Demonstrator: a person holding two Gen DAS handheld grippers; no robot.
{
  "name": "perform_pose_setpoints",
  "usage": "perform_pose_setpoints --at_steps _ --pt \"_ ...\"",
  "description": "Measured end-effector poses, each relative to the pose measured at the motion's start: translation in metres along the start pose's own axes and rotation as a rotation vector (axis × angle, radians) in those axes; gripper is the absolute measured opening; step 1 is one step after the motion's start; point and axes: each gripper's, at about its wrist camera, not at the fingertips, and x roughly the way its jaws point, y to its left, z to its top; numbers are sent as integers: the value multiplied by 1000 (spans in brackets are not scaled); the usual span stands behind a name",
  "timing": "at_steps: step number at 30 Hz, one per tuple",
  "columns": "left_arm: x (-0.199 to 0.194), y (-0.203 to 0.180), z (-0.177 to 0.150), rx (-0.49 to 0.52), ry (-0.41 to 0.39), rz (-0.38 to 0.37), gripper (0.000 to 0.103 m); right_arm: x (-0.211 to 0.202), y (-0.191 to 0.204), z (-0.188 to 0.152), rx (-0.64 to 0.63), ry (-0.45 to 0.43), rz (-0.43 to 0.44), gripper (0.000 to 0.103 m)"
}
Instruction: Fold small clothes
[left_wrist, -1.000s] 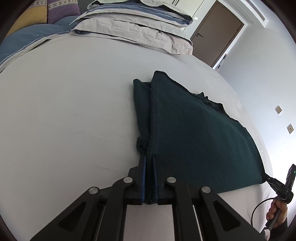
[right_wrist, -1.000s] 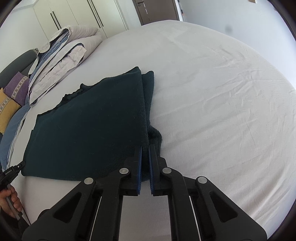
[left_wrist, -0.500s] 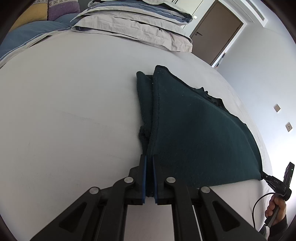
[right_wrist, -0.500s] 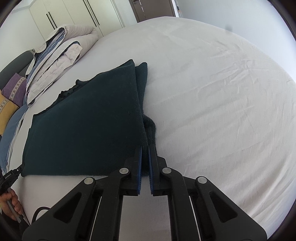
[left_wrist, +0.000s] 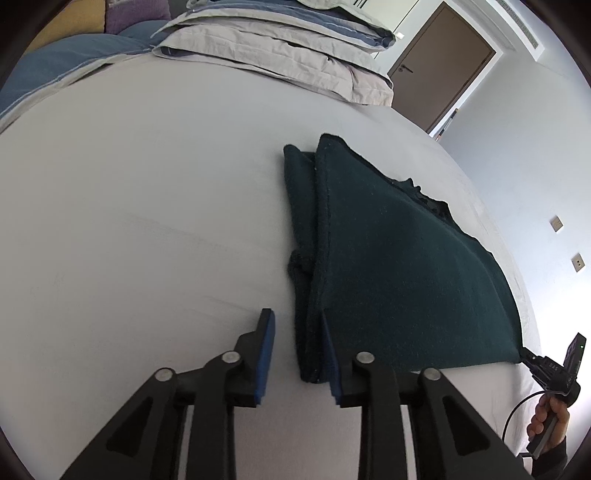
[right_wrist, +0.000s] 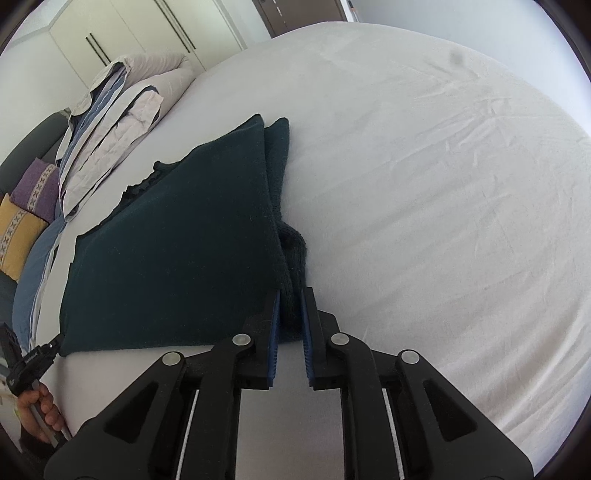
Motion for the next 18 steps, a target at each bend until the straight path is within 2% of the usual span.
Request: perform_pose_setpoints --at_steps 1,5,9,10,13,15,18 --pt "-7 -3 3 8 -23 18 31 -8 -1 3 14 -27 -8 26" --pt "-18 -30 22 98 -83 52 31 -31 18 29 25 -110 70 28" --pt "-2 -71 51 192 -125 60 39 -15 77 64 -65 -102 205 28" --pt "6 -81 59 213 -134 71 41 -5 92 72 -82 -88 246 28" --pt "33 -101 78 249 -123 81 42 36 132 94 -107 -24 268 28" --pt "49 -109 87 264 -118 95 42 69 150 106 -87 43 332 28" --pt "72 -118 98 291 -112 120 42 119 168 116 -45 113 362 28"
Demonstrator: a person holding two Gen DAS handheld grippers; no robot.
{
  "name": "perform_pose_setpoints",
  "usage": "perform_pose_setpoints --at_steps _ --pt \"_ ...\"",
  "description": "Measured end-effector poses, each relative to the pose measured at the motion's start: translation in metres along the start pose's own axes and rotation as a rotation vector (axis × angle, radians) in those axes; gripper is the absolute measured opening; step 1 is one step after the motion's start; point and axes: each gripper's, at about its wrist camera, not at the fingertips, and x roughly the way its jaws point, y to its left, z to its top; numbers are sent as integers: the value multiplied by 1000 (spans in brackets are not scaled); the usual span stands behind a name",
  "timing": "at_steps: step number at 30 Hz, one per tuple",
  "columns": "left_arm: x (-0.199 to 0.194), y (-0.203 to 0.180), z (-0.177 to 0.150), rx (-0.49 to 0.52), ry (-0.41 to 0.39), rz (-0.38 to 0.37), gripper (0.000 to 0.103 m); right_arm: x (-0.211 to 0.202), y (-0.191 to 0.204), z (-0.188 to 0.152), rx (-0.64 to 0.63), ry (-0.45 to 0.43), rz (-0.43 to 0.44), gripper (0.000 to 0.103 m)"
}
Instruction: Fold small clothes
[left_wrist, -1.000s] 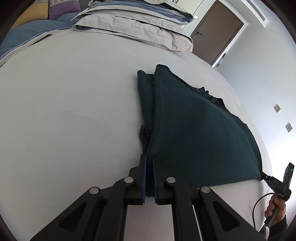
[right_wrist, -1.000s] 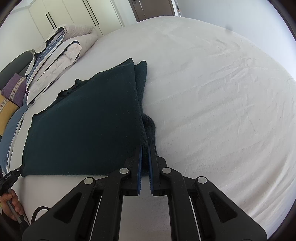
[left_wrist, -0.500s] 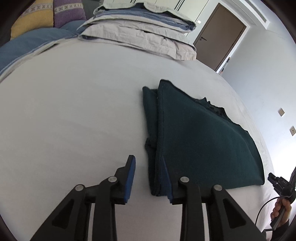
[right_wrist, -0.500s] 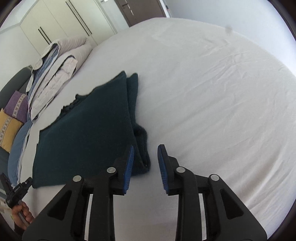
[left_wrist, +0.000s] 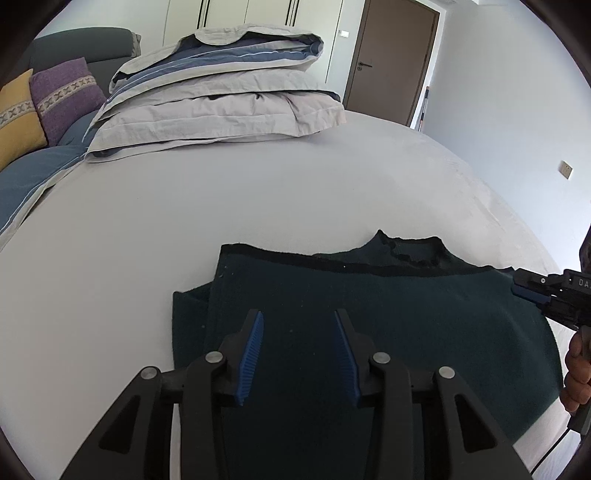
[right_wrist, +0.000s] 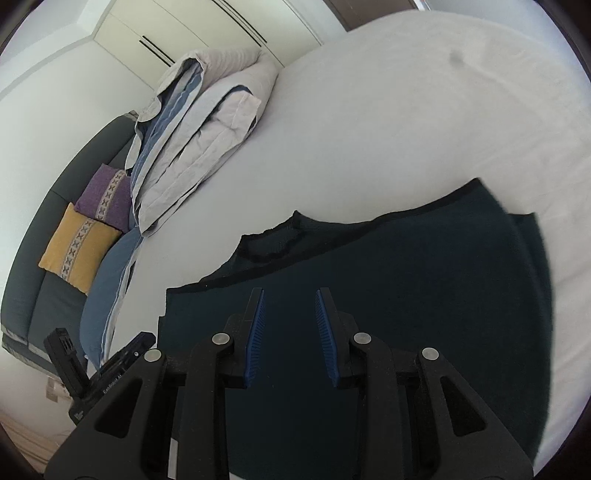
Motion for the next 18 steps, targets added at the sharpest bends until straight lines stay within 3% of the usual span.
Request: perform_pose_setpoints --at_steps 3,5,7,10,14,18 --pt "23 1 3 12 21 24 42 39 -25 6 79 38 -21 28" --pt "37 8 0 0 40 41 42 50 -54 8 147 16 -16 23" --pt "51 21 -7 -29 59 42 45 47 -84 10 231 -31 72 14" --pt "54 36 -11 -94 38 -15 47 28 -119 11 301 -107 105 6" --pt "56 31 -11 -66 39 3 50 -5 -154 16 353 -197 70 5" --pt "37 22 -10 -65 51 13 49 -41 -152 11 365 -244 -60 11"
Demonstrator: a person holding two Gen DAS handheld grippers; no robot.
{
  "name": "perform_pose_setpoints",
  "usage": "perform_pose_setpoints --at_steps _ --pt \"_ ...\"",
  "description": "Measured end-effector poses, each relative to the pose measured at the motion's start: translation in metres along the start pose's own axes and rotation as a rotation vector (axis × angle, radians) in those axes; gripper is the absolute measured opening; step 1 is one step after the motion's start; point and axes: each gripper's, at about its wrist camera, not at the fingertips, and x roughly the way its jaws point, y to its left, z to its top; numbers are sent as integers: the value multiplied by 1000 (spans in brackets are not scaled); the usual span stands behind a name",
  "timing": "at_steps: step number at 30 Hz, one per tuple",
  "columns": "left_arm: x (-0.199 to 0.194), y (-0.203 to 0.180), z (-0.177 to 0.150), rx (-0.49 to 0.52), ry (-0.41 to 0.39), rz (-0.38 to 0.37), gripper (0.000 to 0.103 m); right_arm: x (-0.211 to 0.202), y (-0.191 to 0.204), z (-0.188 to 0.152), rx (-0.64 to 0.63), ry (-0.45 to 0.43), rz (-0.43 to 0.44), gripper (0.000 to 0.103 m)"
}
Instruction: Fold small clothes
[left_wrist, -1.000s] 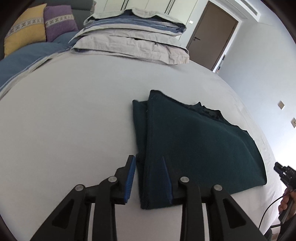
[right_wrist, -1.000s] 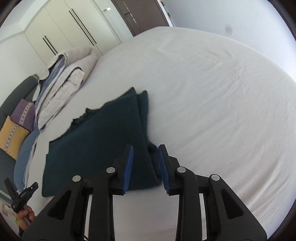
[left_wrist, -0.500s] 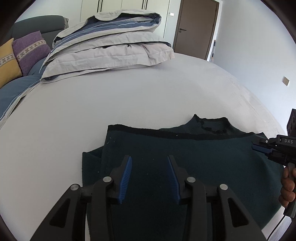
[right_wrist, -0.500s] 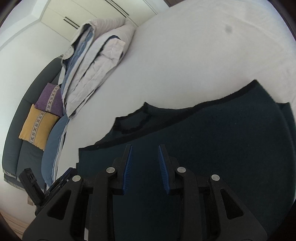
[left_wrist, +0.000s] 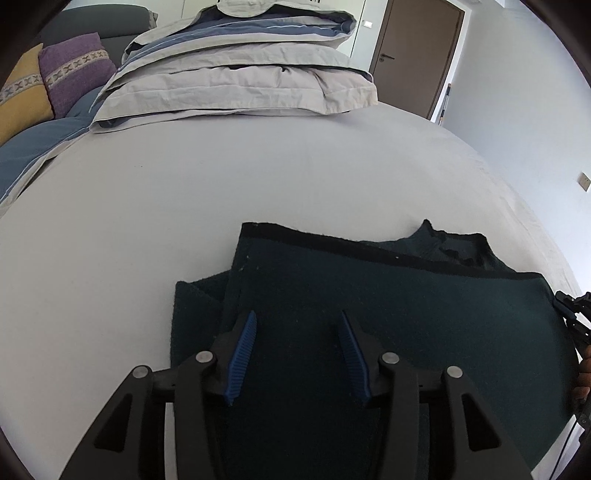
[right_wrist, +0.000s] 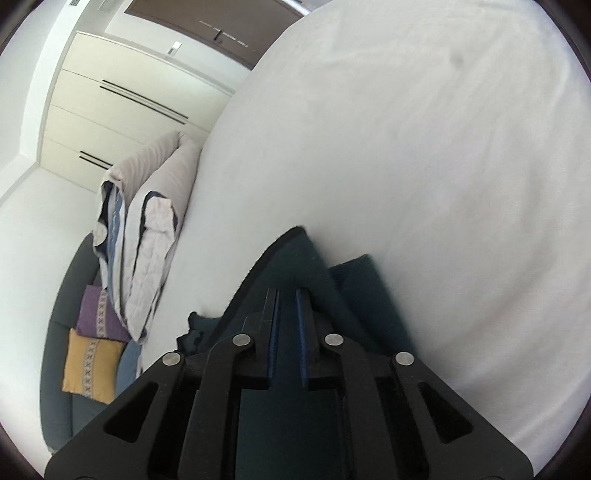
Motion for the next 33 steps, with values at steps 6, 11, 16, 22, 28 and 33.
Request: perform_pose_setpoints --at_steps 6,11,16,22,28,33 --pt "-59 -52 -51 100 4 -136 52 -36 59 -86 -168 205 204 15" --pt "-47 -60 -85 127 54 -83 55 -2 91 -188 -295 458 237 15" --pt "-51 -51 -85 130 61 -73 56 -2 56 -176 -150 390 253 14" --pt "-50 -49 -87 143 55 -70 56 -50 -6 -134 -18 215 157 14" --pt "-46 -50 -87 149 51 -71 56 -96 -15 -124 19 105 73 20" --pt "-47 -50 -89 158 49 -65 56 -96 21 -130 -117 181 178 24"
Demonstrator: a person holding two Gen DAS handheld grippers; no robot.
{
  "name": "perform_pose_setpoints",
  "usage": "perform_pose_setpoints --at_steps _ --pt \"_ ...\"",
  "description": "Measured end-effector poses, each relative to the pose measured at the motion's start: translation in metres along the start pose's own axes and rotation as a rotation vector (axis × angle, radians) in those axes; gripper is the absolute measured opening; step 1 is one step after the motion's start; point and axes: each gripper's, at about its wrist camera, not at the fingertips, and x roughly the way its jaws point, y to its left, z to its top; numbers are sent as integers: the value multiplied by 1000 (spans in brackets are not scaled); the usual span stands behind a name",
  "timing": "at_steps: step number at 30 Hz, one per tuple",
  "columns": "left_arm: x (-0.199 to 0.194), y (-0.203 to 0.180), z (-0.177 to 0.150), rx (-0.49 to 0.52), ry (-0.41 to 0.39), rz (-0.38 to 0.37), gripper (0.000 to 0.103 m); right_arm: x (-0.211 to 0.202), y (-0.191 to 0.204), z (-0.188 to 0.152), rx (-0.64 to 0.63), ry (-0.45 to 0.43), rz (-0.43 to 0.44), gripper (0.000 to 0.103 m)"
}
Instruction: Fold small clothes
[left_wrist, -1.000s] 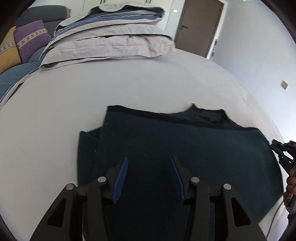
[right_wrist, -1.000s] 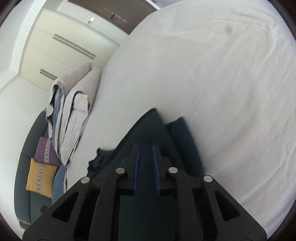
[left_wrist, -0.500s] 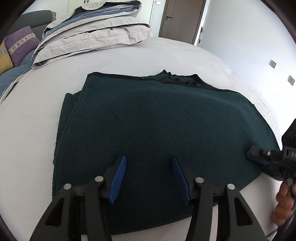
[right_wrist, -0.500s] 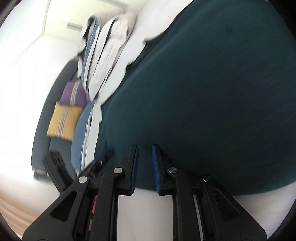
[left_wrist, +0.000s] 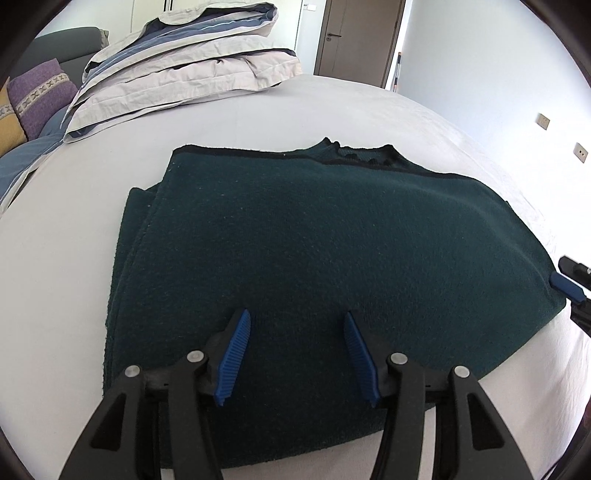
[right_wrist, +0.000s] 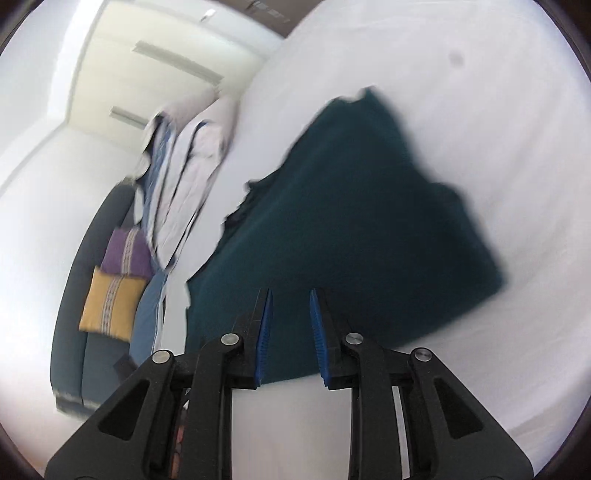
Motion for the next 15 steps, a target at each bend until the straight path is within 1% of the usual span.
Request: perform_pose_setpoints --at_steps 2,5,7,8,9,10,12,13,15 --pt "0 0 0 1 -1 -1 56 22 15 -2 -34 54 38 25" --pt "0 0 0 2 -3 -3 56 51 21 -6 -53 112 12 26" --pt "1 0 -1 4 -5 -7 57 70 19 -11 -39 137 -27 27" --pt "1 1 -1 3 -6 -11 57 70 10 -9 -24 140 -32 27" --pt "1 1 -1 1 -7 -17 57 76 7 -19 -6 135 -7 27" --pt "0 2 -1 -2 -9 -25 57 72 1 -18 11 124 8 27" --pt "-1 5 -1 -12 -12 -44 57 54 -9 -17 14 74 -21 27" --pt "-3 7 0 -21 -14 -54 57 39 -14 -15 21 40 -34 29" --pt "-10 13 2 -55 -16 -70 57 3 -30 -9 42 -17 -48 40"
